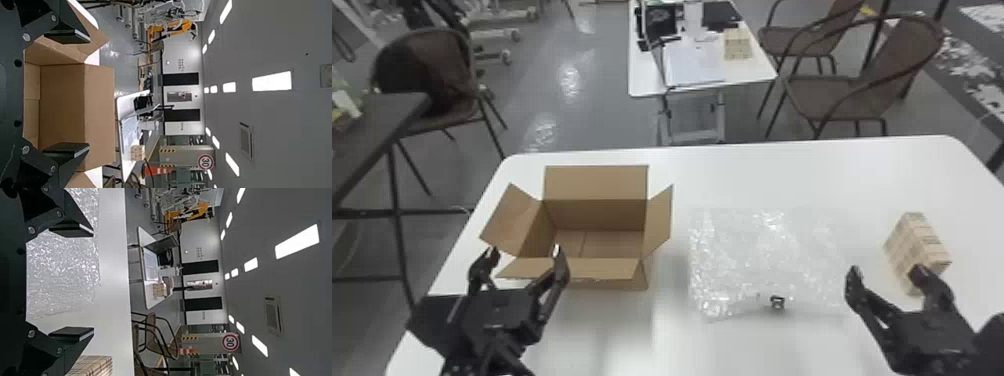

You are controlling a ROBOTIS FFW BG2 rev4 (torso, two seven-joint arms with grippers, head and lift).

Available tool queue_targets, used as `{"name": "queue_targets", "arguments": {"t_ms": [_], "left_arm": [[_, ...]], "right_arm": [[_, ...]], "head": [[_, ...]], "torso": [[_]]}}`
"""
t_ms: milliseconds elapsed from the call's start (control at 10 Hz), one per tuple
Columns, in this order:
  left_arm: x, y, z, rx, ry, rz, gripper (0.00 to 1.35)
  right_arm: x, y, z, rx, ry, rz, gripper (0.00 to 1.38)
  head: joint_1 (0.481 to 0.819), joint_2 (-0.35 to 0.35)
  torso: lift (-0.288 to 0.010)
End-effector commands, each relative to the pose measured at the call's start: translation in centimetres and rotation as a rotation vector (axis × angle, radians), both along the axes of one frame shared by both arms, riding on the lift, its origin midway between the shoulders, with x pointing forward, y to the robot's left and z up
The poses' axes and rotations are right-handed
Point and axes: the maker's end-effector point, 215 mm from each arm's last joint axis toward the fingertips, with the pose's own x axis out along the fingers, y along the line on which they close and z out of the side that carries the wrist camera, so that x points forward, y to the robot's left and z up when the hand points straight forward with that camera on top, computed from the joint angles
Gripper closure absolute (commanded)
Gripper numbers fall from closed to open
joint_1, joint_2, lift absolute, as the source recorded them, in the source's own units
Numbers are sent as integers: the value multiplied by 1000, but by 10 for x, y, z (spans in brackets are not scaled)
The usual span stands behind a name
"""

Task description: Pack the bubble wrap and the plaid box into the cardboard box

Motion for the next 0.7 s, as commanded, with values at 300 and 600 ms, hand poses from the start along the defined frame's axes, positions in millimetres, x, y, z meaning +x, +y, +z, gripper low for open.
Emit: {"name": "queue_targets", "arguments": {"t_ms": [300,600], "left_arm": [[17,30,19,-2,-20,30,317],[47,70,24,-142,52,-30,320]], "right_arm": [[1,1,0,3,0,1,387],[4,5,0,7,0,8,384]], "head": [[695,143],[695,178]], "torso": [[-102],[-102]]}}
